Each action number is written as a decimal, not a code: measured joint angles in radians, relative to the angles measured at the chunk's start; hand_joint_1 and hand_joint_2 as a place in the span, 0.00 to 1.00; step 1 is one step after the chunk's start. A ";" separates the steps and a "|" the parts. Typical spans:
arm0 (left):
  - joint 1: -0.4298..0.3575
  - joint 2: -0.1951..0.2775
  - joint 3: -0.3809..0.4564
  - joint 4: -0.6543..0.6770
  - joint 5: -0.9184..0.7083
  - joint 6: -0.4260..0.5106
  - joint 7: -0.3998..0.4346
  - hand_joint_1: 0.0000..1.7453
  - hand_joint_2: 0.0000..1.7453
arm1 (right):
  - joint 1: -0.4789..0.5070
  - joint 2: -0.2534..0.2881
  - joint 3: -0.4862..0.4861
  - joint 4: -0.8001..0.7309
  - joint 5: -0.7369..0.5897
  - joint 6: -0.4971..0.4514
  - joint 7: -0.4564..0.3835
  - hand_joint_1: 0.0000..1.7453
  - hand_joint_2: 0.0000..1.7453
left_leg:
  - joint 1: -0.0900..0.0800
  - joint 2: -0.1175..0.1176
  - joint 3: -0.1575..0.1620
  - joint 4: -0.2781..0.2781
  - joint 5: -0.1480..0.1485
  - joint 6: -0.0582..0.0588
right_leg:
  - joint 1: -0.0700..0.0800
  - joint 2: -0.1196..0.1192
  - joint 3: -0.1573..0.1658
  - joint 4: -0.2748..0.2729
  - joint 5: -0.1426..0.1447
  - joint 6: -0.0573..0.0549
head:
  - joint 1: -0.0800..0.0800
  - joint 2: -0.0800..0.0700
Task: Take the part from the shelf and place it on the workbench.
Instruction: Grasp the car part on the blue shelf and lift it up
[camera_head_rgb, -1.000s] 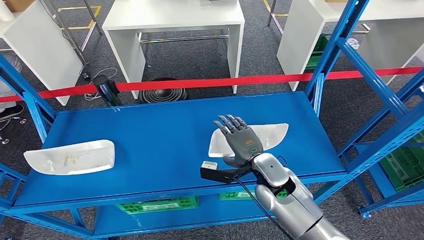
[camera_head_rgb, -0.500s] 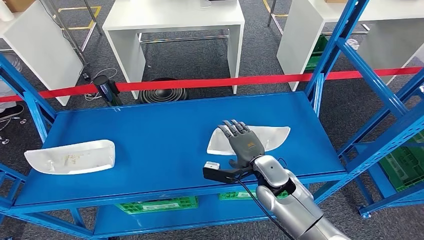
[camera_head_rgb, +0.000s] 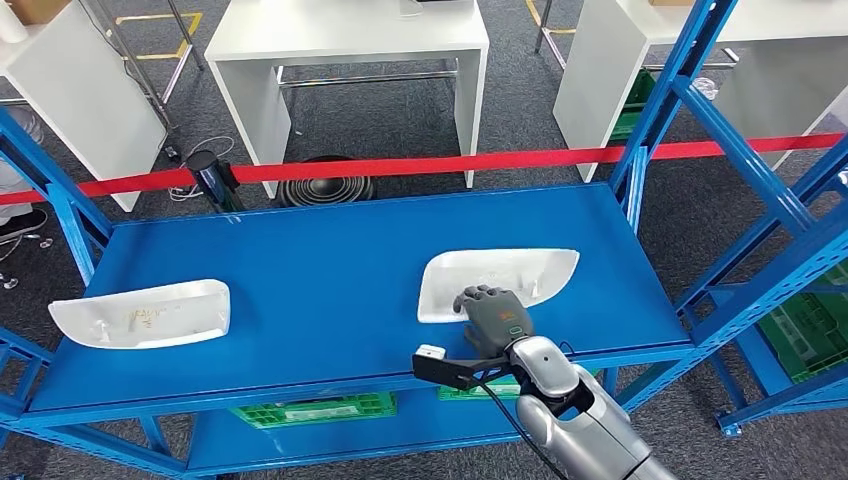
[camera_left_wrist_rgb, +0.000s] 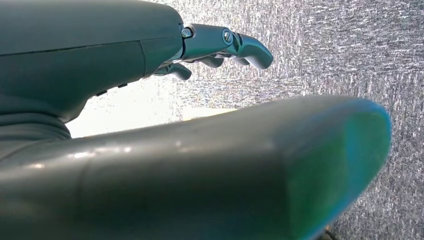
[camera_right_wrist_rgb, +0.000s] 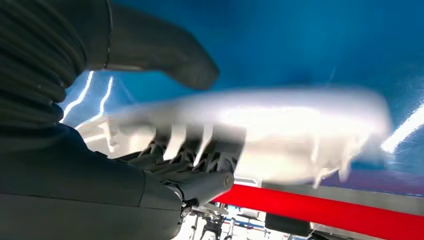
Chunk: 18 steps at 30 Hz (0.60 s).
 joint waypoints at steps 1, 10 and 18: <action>0.000 0.000 0.000 0.000 0.000 0.000 0.000 0.00 0.00 | 0.001 0.000 0.000 -0.001 0.000 0.000 0.000 0.99 1.00 | 0.000 0.000 0.000 0.000 0.000 0.000 | 0.000 0.000 0.000 0.000 0.000 0.000 | 0.000 0.000; 0.000 0.000 0.000 0.000 0.000 0.003 0.003 0.00 0.00 | 0.002 0.004 0.000 -0.011 0.004 0.001 0.005 1.00 1.00 | 0.000 -0.001 0.006 0.001 0.001 0.001 | 0.000 0.000 0.001 0.000 0.001 0.001 | 0.000 0.000; -0.001 0.000 0.012 0.000 0.013 -0.025 -0.025 0.00 1.00 | 0.010 0.010 -0.001 -0.014 0.016 0.000 0.014 1.00 1.00 | 0.000 0.000 0.006 0.002 0.001 0.001 | 0.001 0.000 0.001 0.000 0.002 0.002 | 0.000 0.000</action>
